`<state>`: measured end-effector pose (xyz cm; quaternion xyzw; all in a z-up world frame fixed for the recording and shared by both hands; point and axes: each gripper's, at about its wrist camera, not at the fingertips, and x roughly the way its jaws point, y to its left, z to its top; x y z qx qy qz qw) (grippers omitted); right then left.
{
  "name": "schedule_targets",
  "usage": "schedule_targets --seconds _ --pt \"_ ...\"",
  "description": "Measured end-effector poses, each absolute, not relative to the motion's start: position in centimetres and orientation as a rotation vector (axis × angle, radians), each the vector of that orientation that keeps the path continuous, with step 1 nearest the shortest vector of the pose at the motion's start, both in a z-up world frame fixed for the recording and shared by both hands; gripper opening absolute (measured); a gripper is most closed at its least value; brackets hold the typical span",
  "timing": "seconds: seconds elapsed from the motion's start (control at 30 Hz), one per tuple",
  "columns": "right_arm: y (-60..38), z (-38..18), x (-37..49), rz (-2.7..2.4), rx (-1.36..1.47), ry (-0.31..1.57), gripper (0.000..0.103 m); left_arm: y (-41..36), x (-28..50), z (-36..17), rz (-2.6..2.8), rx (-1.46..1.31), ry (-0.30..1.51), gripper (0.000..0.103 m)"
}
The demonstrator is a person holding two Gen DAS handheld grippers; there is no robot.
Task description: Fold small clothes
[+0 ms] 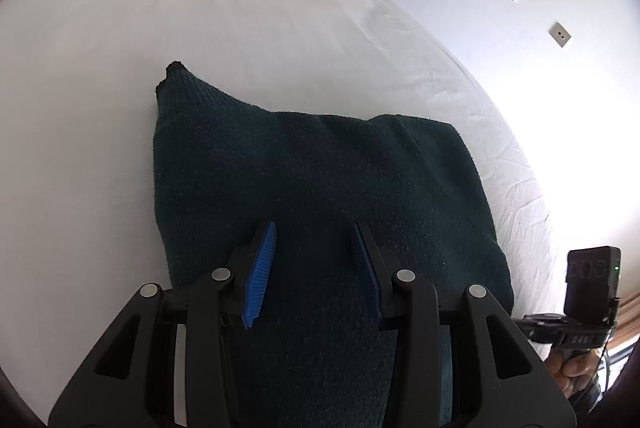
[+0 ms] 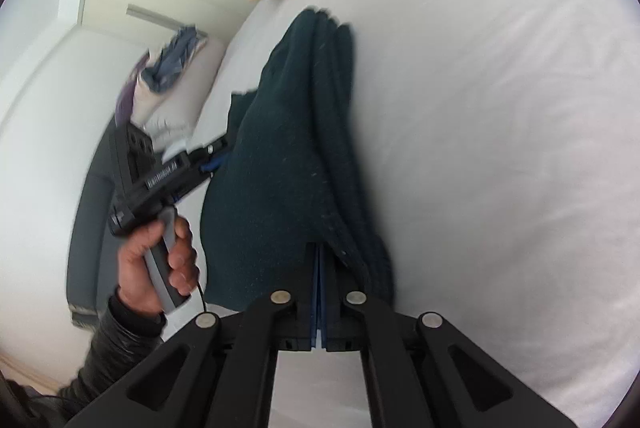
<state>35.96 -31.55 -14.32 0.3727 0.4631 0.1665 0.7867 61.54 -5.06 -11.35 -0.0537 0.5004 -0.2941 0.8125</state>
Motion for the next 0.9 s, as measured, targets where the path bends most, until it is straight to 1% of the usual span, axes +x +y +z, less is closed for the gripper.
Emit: schedule_targets --seconds 0.03,0.1,0.13,0.17,0.23,0.3,0.37,0.43,0.5,0.53,0.57,0.67,0.73,0.8,0.83,0.9 --pt "-31.6 -13.8 35.7 0.356 0.808 0.984 0.0 -4.9 61.3 -11.1 -0.628 -0.122 1.055 0.038" --pt "-31.4 -12.9 35.1 0.333 0.803 0.966 0.008 -4.6 60.7 -10.8 -0.622 -0.123 1.036 0.038" --pt "-31.2 -12.5 35.1 0.323 0.788 0.958 0.024 -4.4 60.2 -10.5 -0.616 -0.125 1.023 0.038" --pt "-31.1 -11.9 35.0 0.329 0.782 0.941 0.027 -4.4 59.6 -10.4 -0.616 -0.128 1.014 0.038" --pt "-30.6 -10.7 35.3 0.351 0.785 0.914 0.027 -4.5 58.8 -10.3 -0.61 -0.115 1.004 0.038" --pt "-30.2 -10.0 36.1 0.331 0.763 0.907 0.031 -4.0 56.7 -9.9 -0.593 -0.096 0.987 0.038" --pt "-29.9 -9.6 37.0 0.296 0.739 0.91 0.047 -3.7 55.4 -9.3 -0.577 -0.082 0.969 0.038" --pt "-29.2 -9.1 38.7 0.27 0.702 0.915 0.053 -3.1 54.3 -8.4 -0.561 -0.08 0.95 0.039" --pt "-27.8 -8.4 40.4 0.32 0.662 0.899 0.053 -2.0 53.2 -7.4 -0.533 -0.104 0.895 0.05" --pt "-27.2 -8.0 40.9 0.352 0.652 0.893 0.053 -1.5 53.1 -7.1 -0.522 -0.12 0.872 0.059" --pt "-26.3 -7.8 42.0 0.384 0.635 0.89 0.053 -1.3 52.8 -6.9 -0.508 -0.12 0.86 0.062" --pt "-25.0 -8.4 44.8 0.446 0.644 0.921 0.053 -2.5 52.9 -7.9 -0.482 -0.026 0.908 0.062" --pt "-25.2 -9.7 46.6 0.379 0.614 0.971 0.053 -3.0 52.8 -8.7 -0.483 -0.007 0.931 0.062" --pt "-26.0 -10.7 47.3 0.357 0.616 0.982 0.042 -2.5 52.4 -9.4 -0.476 0.005 0.95 0.062" --pt "-26.7 -10.9 47.2 0.349 0.646 0.978 0.034 -2.6 52.3 -9.7 -0.471 0.013 0.946 0.062" --pt "-28.3 -10.7 46.0 0.317 0.678 0.939 0.033 -2.9 52.1 -9.9 -0.47 0.029 0.939 0.062"
